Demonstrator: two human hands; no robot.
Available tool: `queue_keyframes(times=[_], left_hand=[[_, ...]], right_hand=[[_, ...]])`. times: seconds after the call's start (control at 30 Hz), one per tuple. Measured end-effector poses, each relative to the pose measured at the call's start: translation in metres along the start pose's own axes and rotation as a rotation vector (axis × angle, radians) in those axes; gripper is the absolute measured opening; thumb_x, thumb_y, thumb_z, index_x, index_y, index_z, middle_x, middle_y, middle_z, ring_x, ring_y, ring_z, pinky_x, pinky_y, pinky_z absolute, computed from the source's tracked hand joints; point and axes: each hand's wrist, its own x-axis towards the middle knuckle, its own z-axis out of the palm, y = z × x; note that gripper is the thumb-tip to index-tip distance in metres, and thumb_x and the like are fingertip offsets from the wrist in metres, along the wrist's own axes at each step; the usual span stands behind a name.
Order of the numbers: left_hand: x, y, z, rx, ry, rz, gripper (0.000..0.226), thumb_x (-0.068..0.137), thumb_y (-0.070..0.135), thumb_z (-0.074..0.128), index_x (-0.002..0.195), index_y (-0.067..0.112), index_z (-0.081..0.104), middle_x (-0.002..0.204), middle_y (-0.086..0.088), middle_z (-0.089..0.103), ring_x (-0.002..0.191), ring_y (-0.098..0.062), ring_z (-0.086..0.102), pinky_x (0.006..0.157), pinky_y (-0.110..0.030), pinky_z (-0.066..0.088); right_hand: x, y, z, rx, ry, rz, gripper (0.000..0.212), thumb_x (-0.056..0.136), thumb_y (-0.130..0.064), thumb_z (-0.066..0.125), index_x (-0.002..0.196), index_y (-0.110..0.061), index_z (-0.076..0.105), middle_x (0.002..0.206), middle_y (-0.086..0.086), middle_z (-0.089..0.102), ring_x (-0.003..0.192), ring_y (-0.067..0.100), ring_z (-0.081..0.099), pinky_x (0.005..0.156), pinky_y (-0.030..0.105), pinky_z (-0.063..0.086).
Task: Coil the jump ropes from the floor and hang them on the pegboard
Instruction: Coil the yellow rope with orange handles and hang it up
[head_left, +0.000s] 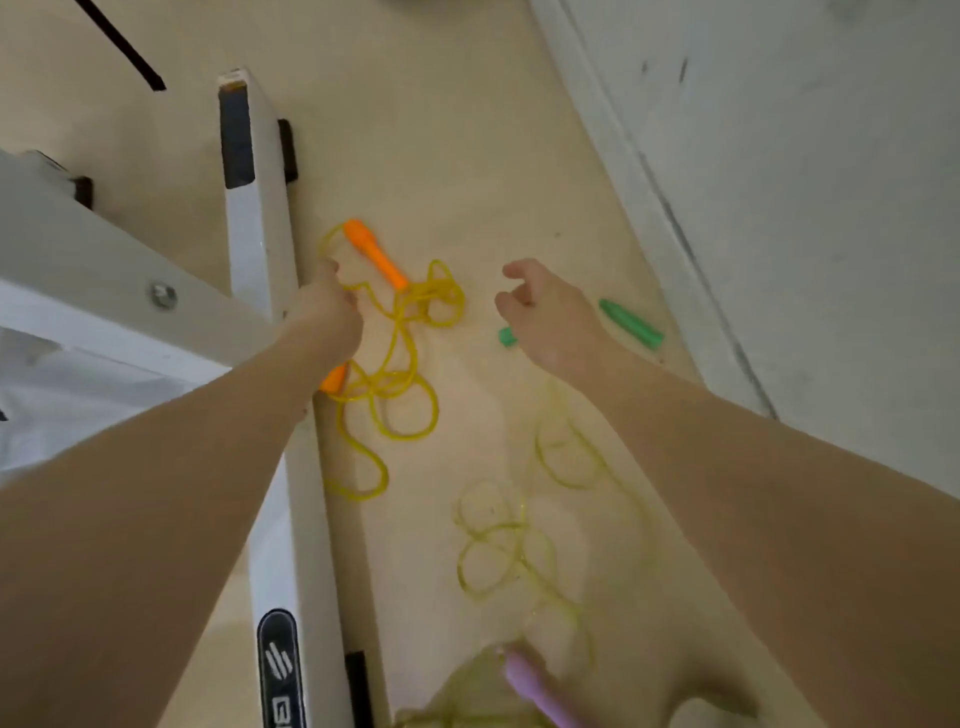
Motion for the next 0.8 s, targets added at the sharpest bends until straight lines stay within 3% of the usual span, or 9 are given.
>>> queue_keyframes(times=[0.17, 0.27, 0.37, 0.43, 0.47, 0.53, 0.67, 0.73, 0.8], left_hand=[[0.059, -0.060, 0.054, 0.285, -0.070, 0.023, 0.043, 0.096, 0.008, 0.033, 0.136, -0.007, 0.034, 0.136, -0.032, 0.040, 0.125, -0.042, 0.039, 0.101, -0.044, 0.030], [0.071, -0.079, 0.083, 0.333, -0.088, 0.027, 0.056, 0.095, 0.005, 0.035, 0.146, -0.003, 0.013, 0.130, -0.030, 0.044, 0.117, -0.042, 0.047, 0.095, -0.043, 0.039], [0.073, -0.083, 0.094, 0.192, -0.100, 0.039, 0.074, 0.095, 0.012, 0.041, 0.149, 0.015, -0.008, 0.124, -0.032, 0.049, 0.107, -0.044, 0.054, 0.085, -0.041, 0.044], [0.067, -0.077, 0.097, 0.184, -0.112, -0.033, 0.073, 0.094, 0.013, 0.044, 0.150, 0.008, -0.003, 0.124, -0.030, 0.050, 0.109, -0.043, 0.053, 0.085, -0.040, 0.044], [0.060, -0.073, 0.096, 0.141, -0.112, -0.072, 0.064, 0.094, 0.015, 0.045, 0.148, 0.002, 0.012, 0.123, -0.028, 0.052, 0.110, -0.041, 0.054, 0.085, -0.039, 0.043], [0.044, -0.055, 0.085, -0.091, -0.088, -0.109, 0.040, 0.094, 0.020, 0.049, 0.128, -0.001, 0.044, 0.113, -0.022, 0.059, 0.098, -0.035, 0.061, 0.076, -0.036, 0.045], [-0.017, 0.004, 0.035, -0.829, -0.200, -0.147, 0.017, 0.088, 0.002, 0.051, 0.101, 0.013, 0.049, 0.078, -0.004, 0.053, 0.042, -0.008, 0.056, 0.051, -0.025, 0.041], [-0.065, 0.037, -0.001, -1.123, -0.288, -0.111, 0.009, 0.094, 0.010, 0.049, 0.087, 0.015, 0.048, 0.062, -0.002, 0.049, 0.040, -0.011, 0.051, 0.050, -0.025, 0.042], [-0.114, 0.061, -0.038, -1.330, -0.360, -0.129, 0.016, 0.097, 0.024, 0.047, 0.085, 0.014, 0.047, 0.056, 0.001, 0.046, 0.045, -0.013, 0.046, 0.050, -0.023, 0.043]], right_hand=[[0.065, 0.031, 0.067, -0.121, -0.074, -0.051, 0.034, 0.096, -0.022, 0.045, 0.129, -0.013, 0.048, 0.121, 0.009, 0.061, 0.116, 0.027, 0.052, 0.090, 0.026, 0.034], [0.077, 0.047, 0.089, -0.209, -0.134, -0.066, 0.034, 0.096, -0.020, 0.045, 0.128, -0.010, 0.049, 0.119, 0.010, 0.062, 0.115, 0.027, 0.053, 0.086, 0.024, 0.033], [0.082, 0.052, 0.091, -0.264, -0.186, -0.075, 0.034, 0.096, -0.020, 0.045, 0.128, -0.010, 0.048, 0.118, 0.010, 0.063, 0.115, 0.027, 0.052, 0.084, 0.024, 0.033], [0.079, 0.051, 0.083, -0.277, -0.209, -0.078, 0.035, 0.095, -0.019, 0.045, 0.129, -0.010, 0.048, 0.119, 0.010, 0.062, 0.116, 0.026, 0.052, 0.086, 0.024, 0.033], [0.077, 0.050, 0.077, -0.281, -0.219, -0.079, 0.035, 0.095, -0.019, 0.044, 0.129, -0.010, 0.048, 0.120, 0.009, 0.062, 0.117, 0.026, 0.051, 0.087, 0.024, 0.033], [0.068, 0.044, 0.062, -0.258, -0.213, -0.070, 0.034, 0.095, -0.017, 0.044, 0.128, -0.010, 0.048, 0.119, 0.010, 0.061, 0.116, 0.026, 0.051, 0.090, 0.024, 0.033], [0.020, 0.021, 0.031, 0.000, -0.195, 0.011, 0.040, 0.091, -0.002, 0.043, 0.129, -0.011, 0.049, 0.129, 0.010, 0.055, 0.121, 0.023, 0.049, 0.095, 0.026, 0.037], [-0.023, -0.007, 0.018, 0.259, -0.346, 0.062, 0.054, 0.079, 0.005, 0.048, 0.130, -0.014, 0.046, 0.133, 0.009, 0.050, 0.119, 0.015, 0.046, 0.087, 0.022, 0.039], [-0.068, -0.039, 0.005, 0.354, -0.476, 0.054, 0.062, 0.060, -0.006, 0.052, 0.120, -0.019, 0.042, 0.115, 0.008, 0.056, 0.103, 0.013, 0.051, 0.074, 0.018, 0.037]])
